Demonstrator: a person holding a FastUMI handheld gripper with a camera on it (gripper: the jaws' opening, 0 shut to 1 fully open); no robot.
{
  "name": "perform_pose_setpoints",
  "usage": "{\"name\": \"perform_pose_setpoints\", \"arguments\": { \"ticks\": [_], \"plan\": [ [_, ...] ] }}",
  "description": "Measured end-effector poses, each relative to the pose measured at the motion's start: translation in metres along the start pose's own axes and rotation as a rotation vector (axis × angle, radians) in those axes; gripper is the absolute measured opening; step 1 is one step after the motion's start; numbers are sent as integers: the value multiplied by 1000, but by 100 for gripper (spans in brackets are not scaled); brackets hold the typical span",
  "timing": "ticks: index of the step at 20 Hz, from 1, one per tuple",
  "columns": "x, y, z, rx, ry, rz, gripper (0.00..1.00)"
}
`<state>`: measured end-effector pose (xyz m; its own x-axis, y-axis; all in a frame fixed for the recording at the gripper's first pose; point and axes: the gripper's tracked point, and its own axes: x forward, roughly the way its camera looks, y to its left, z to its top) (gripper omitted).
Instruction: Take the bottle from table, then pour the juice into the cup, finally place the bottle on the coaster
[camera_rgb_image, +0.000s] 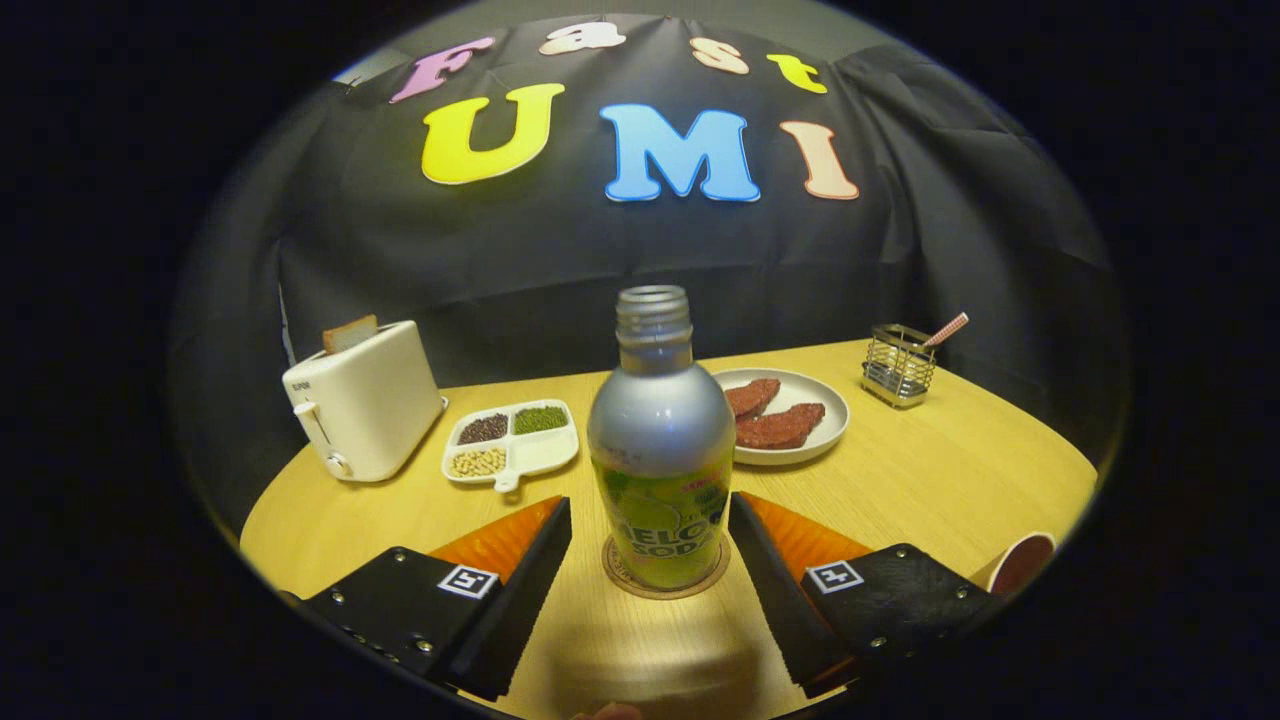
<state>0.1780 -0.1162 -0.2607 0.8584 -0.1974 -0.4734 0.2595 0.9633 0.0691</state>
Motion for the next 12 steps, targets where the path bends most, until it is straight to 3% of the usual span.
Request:
{"name": "perform_pose_setpoints", "arguments": {
  "ticks": [12],
  "plan": [
    [-122,-18,90,4,-188,125,96]
  ]
}}
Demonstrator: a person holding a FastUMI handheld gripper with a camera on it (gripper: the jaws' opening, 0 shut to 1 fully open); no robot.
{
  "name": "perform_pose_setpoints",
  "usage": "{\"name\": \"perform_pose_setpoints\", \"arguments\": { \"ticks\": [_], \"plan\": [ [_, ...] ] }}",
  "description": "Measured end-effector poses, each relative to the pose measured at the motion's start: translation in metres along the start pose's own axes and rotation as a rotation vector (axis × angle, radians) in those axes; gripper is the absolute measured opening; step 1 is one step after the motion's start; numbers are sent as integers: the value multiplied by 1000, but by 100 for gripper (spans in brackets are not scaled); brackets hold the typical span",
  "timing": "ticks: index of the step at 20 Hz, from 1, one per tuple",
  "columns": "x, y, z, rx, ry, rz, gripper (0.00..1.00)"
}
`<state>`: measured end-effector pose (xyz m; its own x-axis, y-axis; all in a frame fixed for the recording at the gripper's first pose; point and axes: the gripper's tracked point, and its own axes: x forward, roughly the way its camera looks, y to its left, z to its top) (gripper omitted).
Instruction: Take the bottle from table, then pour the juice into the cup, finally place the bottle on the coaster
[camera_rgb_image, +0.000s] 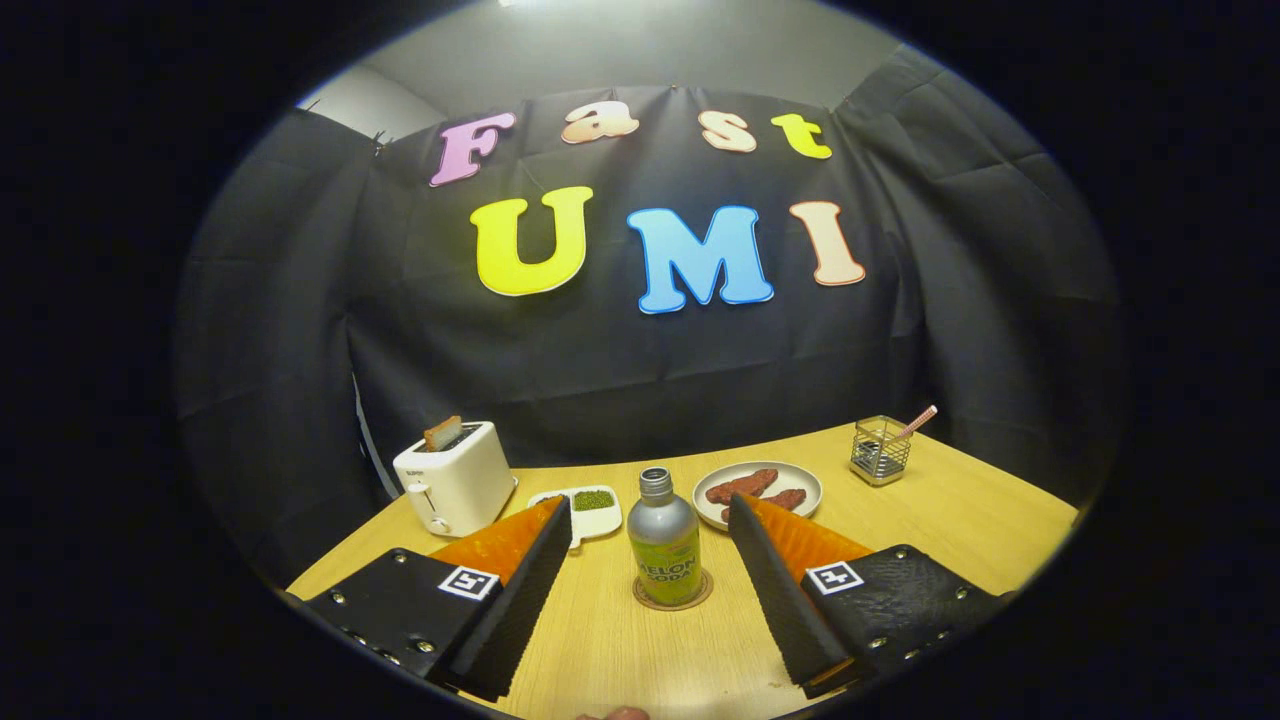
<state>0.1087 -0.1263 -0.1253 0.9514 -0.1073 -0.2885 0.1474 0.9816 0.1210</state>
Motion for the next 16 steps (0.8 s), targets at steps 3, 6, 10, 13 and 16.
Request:
{"name": "perform_pose_setpoints", "arguments": {
  "ticks": [3,6,10,13,16],
  "plan": [
    [-23,-8,17,-20,-12,-1,96],
    [-44,-9,41,-3,-64,-10,96],
    [-65,-5,58,6,-96,-50,96],
    [-73,4,61,-4,-108,-58,96],
    [-79,11,58,-13,-108,-71,96]
  ]
}}
